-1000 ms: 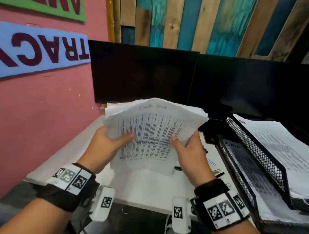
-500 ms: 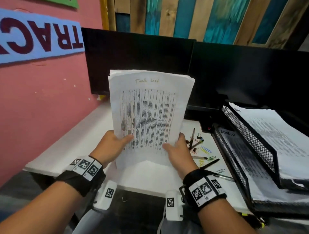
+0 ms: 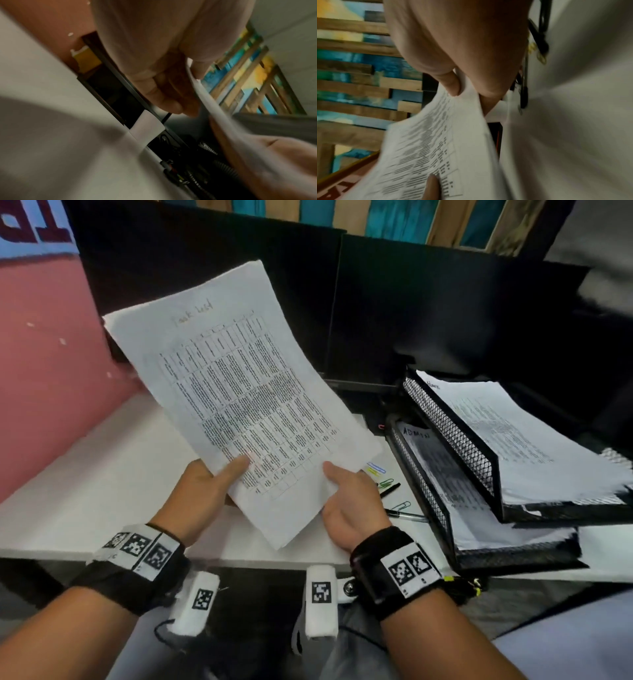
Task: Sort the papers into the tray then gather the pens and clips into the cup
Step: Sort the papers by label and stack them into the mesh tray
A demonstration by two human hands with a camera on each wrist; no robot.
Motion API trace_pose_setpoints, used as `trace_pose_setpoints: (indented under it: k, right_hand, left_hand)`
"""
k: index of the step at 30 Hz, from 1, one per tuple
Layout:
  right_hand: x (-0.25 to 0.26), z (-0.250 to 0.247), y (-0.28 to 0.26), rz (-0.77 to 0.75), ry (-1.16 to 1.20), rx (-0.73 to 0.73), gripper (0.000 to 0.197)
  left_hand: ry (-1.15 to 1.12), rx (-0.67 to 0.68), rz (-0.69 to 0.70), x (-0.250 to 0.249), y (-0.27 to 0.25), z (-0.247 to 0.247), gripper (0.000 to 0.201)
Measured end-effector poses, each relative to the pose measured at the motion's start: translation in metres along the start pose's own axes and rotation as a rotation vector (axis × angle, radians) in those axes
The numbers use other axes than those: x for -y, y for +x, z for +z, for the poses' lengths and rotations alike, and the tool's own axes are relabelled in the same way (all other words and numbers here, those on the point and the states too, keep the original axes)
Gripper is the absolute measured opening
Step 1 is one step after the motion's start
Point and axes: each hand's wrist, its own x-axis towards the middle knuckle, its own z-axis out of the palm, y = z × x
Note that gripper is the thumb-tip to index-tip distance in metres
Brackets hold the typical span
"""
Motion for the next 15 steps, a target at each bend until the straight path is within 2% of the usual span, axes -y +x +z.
trace_pose_setpoints:
  k: [3,7,10,15]
  right_hand:
    - [0.011,-0.035,-0.007,-0.059,0.006,-0.061,0.036]
    - [0.026,-0.093,-0.022,-0.043,0.120,-0.109,0.036]
    - [0.031,-0.134,-0.034,-0.067,0.184,-0.183,0.042]
    - [0.044,-0.191,-0.064,-0.051,0.220,-0.280,0.039]
  left_hand:
    - [0.098,0.011,0.013,0.009,0.002,-0.004,0.029]
    - [0.197,0.033,0.055,0.035,0.007,-0.020,0.024]
    - [0.179,-0.004,0.022,0.051,0.007,-0.024,0.023]
    - [0.047,-0.071,0.002,0.069,0.012,-0.034,0.026]
